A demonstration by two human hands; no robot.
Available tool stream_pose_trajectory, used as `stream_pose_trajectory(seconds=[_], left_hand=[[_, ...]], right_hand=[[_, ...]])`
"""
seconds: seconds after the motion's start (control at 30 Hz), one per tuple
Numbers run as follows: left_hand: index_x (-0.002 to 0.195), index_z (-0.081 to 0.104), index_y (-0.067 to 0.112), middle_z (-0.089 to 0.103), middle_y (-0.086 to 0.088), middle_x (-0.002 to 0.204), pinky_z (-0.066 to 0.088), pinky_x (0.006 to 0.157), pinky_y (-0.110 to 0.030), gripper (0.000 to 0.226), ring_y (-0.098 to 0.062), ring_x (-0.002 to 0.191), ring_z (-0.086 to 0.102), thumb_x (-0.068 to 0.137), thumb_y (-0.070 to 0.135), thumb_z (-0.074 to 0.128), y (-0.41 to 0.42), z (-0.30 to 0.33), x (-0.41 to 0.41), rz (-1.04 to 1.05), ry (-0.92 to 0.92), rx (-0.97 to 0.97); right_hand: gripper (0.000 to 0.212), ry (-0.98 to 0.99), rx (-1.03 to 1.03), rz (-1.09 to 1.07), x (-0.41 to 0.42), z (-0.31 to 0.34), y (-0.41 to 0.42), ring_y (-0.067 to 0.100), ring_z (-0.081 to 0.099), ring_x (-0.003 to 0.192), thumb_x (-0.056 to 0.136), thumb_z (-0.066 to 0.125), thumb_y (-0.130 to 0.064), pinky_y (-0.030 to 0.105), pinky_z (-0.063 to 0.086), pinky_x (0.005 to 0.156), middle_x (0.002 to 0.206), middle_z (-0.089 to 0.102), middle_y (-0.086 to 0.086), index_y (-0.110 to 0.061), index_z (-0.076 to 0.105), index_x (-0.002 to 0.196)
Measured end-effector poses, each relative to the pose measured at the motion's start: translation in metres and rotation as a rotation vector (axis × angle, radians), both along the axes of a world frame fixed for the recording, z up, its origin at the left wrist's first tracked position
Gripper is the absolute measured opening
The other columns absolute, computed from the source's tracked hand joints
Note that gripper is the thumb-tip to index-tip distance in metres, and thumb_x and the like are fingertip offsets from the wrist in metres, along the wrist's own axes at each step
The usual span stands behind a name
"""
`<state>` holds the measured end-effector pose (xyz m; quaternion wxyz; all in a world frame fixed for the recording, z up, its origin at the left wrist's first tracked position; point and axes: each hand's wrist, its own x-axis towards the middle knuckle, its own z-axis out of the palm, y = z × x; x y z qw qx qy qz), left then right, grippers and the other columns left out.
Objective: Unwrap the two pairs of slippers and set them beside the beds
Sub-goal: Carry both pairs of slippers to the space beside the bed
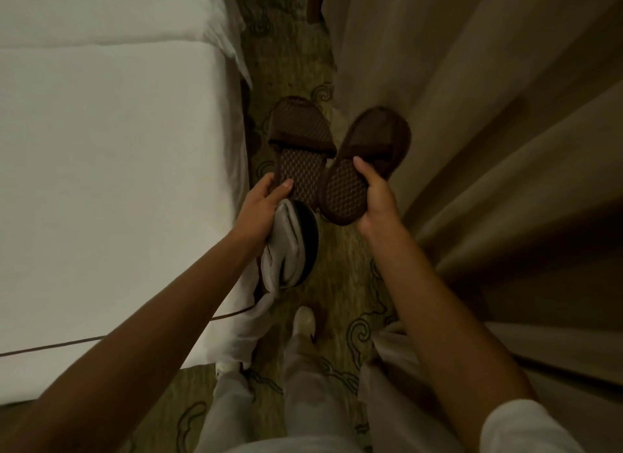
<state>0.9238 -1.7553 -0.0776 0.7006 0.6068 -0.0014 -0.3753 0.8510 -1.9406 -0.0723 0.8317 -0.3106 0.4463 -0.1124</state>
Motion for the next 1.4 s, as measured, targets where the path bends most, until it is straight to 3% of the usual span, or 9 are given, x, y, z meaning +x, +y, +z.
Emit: stream_pose_trajectory(seconds=[0.23, 0.33, 0.43, 0.57, 0.7, 0.87, 0.97, 1.13, 1.4], left_hand=[[0.116, 0.067, 0.032, 0.075, 0.004, 0.116, 0.058, 0.081, -0.023, 0.018, -0.016, 0.108, 0.071, 0.099, 0.028, 0.06, 0.008, -0.001, 0.011, -0.027, -0.005, -0.027], [0.123, 0.064, 0.028, 0.073, 0.001, 0.12, 0.057, 0.089, -0.028, 0.025, -0.018, 0.112, 0.069, 0.099, 0.031, 0.06, 0.01, -0.012, 0.016, -0.06, -0.021, -0.004], [0.12, 0.065, 0.028, 0.073, -0.001, 0.12, 0.055, 0.095, -0.036, 0.022, -0.021, 0.114, 0.069, 0.099, 0.029, 0.059, 0.01, -0.03, 0.025, -0.059, -0.032, 0.025], [0.121, 0.065, 0.028, 0.071, -0.004, 0.124, 0.048, 0.106, -0.046, 0.024, -0.024, 0.116, 0.067, 0.098, 0.032, 0.06, 0.009, -0.062, 0.042, -0.081, -0.033, 0.134], [0.117, 0.064, 0.032, 0.069, -0.003, 0.124, 0.047, 0.108, -0.048, 0.018, -0.022, 0.116, 0.065, 0.101, 0.033, 0.056, -0.008, -0.099, 0.059, -0.12, -0.06, 0.228], [0.137, 0.057, 0.019, 0.062, -0.004, 0.135, 0.047, 0.104, -0.035, 0.057, -0.018, 0.12, 0.061, 0.096, 0.058, 0.053, -0.046, -0.13, 0.096, -0.141, -0.1, 0.389], [0.144, 0.049, 0.004, 0.056, -0.015, 0.142, 0.046, 0.102, -0.036, 0.094, -0.029, 0.124, 0.057, 0.084, 0.077, 0.051, -0.036, -0.146, 0.105, -0.048, -0.059, 0.7], [0.127, 0.059, 0.003, 0.063, -0.016, 0.126, 0.049, 0.096, -0.039, 0.069, -0.029, 0.109, 0.061, 0.092, 0.062, 0.053, 0.006, -0.159, 0.079, 0.009, -0.033, 0.749], [0.122, 0.055, 0.009, 0.06, -0.008, 0.118, 0.047, 0.092, -0.039, 0.048, -0.025, 0.108, 0.058, 0.097, 0.049, 0.048, 0.037, -0.121, 0.065, 0.147, -0.057, 0.731]], right_hand=[[0.025, -0.025, 0.125, 0.002, -0.006, -0.003, 0.007, 0.03, 0.071, 0.097, 0.095, 0.059, -0.011, 0.041, 0.061, 0.076, 0.104, 0.078, 0.01, -0.009, 0.07, 0.117], [0.031, -0.04, 0.155, -0.006, 0.0, -0.014, 0.014, 0.036, 0.066, 0.108, 0.09, 0.056, -0.001, 0.048, 0.057, 0.093, 0.12, 0.069, 0.018, -0.004, 0.066, 0.119], [0.018, -0.013, 0.21, 0.051, 0.006, -0.033, 0.024, 0.034, 0.068, 0.09, 0.091, 0.054, 0.006, 0.047, 0.053, 0.092, 0.11, 0.066, 0.022, 0.003, 0.065, 0.104], [0.052, 0.008, 0.175, -0.009, 0.023, -0.067, 0.03, 0.037, 0.066, 0.095, 0.09, 0.05, 0.016, 0.039, 0.061, 0.064, 0.132, 0.058, 0.027, 0.004, 0.05, 0.14], [0.058, 0.023, 0.18, -0.036, 0.037, -0.109, 0.027, 0.04, 0.063, 0.102, 0.091, 0.049, 0.018, 0.04, 0.061, 0.068, 0.141, 0.055, 0.026, -0.002, 0.048, 0.145], [0.042, -0.012, 0.321, -0.036, 0.065, -0.157, 0.0, 0.039, 0.061, 0.12, 0.097, 0.057, -0.003, 0.046, 0.054, 0.101, 0.14, 0.059, 0.024, -0.001, 0.056, 0.139], [0.055, 0.209, 0.222, 0.471, 0.07, -0.182, 0.016, 0.035, 0.059, 0.125, 0.099, 0.057, -0.045, 0.048, 0.053, 0.098, 0.139, 0.061, 0.016, -0.014, 0.054, 0.145], [0.06, 0.523, 0.062, 0.775, 0.036, -0.206, 0.054, 0.03, 0.066, 0.113, 0.098, 0.058, -0.051, 0.039, 0.058, 0.079, 0.133, 0.064, 0.016, -0.015, 0.053, 0.145], [0.041, 0.369, -0.033, 0.642, 0.032, -0.134, 0.049, 0.019, 0.076, 0.069, 0.101, 0.055, -0.043, 0.033, 0.059, 0.061, 0.083, 0.077, 0.007, -0.007, 0.063, 0.119]])
